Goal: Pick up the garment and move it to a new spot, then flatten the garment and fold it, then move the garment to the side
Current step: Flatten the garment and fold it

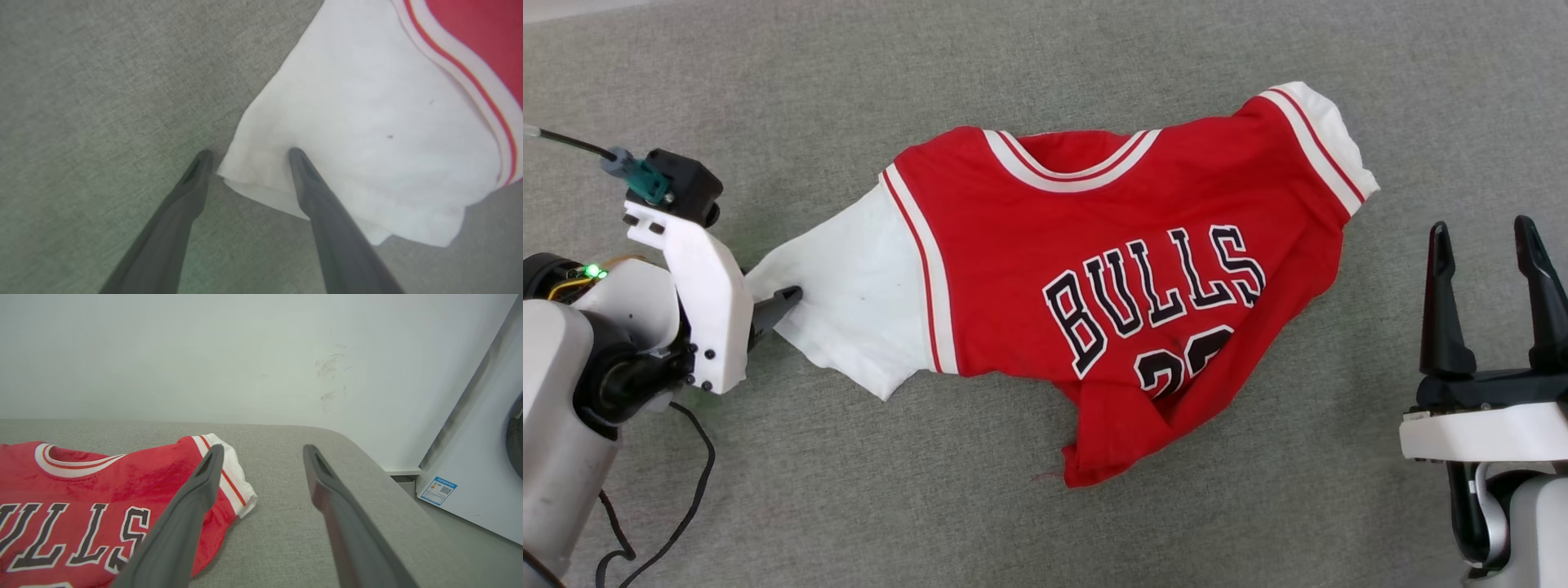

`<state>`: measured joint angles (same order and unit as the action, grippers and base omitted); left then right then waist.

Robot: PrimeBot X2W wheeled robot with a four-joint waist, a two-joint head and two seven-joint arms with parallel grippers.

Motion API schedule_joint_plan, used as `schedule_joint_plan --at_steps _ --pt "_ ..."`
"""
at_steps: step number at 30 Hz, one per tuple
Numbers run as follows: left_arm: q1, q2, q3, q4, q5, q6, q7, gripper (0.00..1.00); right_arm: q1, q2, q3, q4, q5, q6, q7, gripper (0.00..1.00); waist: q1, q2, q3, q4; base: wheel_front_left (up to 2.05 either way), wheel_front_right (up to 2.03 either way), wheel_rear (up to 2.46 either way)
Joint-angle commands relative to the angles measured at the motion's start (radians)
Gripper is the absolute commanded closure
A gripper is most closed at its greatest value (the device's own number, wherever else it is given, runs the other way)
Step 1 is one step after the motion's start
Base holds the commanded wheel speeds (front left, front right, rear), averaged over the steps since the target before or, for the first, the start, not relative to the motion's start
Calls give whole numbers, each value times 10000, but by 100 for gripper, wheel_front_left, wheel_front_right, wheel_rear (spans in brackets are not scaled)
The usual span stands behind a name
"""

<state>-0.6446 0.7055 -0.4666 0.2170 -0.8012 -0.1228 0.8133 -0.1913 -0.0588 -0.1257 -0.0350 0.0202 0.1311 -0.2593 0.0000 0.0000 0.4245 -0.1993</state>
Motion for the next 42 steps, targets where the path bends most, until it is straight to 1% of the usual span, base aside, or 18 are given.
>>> schedule_joint_plan --at_steps 1,4,9,14,17,18,20,24,27,31,34,37,40,42 --pt "496 -91 -295 287 -109 16 229 100 -75 59 15 67 -87 -5 -41 0 0 0 29 20 0 0 0" --pt "578 -187 -162 306 -210 42 -53 100 -109 72 81 183 -204 -7 -47 0 0 0 -33 69 0 0 0" --pt "765 -38 191 331 -142 135 -839 100 -46 81 87 347 -336 -7 -53 0 0 0 -423 249 0 0 0" --pt "1254 561 479 445 176 207 -1651 100 75 82 55 469 -426 -7 104 0 0 0 -950 493 0 0 0" --pt "1617 870 782 477 71 216 -2169 100 173 80 80 578 -455 -7 293 0 0 0 -1241 671 0 0 0" --pt "1617 870 782 477 71 216 -2169 100 173 80 80 578 -455 -7 293 0 0 0 -1241 671 0 0 0" --pt "1828 1081 965 477 144 226 -2578 100 235 72 128 634 -464 -5 384 0 0 0 -1390 794 0 0 0" --pt "2087 1245 1117 327 498 306 -3456 100 331 54 148 772 -498 -7 557 0 0 0 -1665 1031 0 0 0" --pt "2271 1065 1217 -45 632 432 -4155 100 439 2 104 854 -479 -7 697 0 0 0 -1859 1207 0 0 0" --pt "2552 904 1295 -978 772 673 -4743 100 534 -185 164 900 -332 -5 1109 0 0 0 -2034 1450 0 0 0" --pt "2899 786 1357 -1906 882 963 -5135 100 448 -548 396 769 -92 -5 1769 0 0 0 -2047 1651 0 0 0" --pt "3180 756 1443 -2779 966 1097 -5537 100 79 -1247 949 474 428 -5 2915 0 0 0 -1917 1896 0 0 0" --pt "3417 681 1421 -3659 1115 1280 -5766 100 -405 -2211 1549 159 1210 -7 4684 0 0 0 -1696 2206 0 0 0" --pt "3506 640 1341 -4248 1257 1384 -5859 100 -966 -2911 1929 -118 1914 -5 6122 0 0 0 -1477 2452 0 0 0"
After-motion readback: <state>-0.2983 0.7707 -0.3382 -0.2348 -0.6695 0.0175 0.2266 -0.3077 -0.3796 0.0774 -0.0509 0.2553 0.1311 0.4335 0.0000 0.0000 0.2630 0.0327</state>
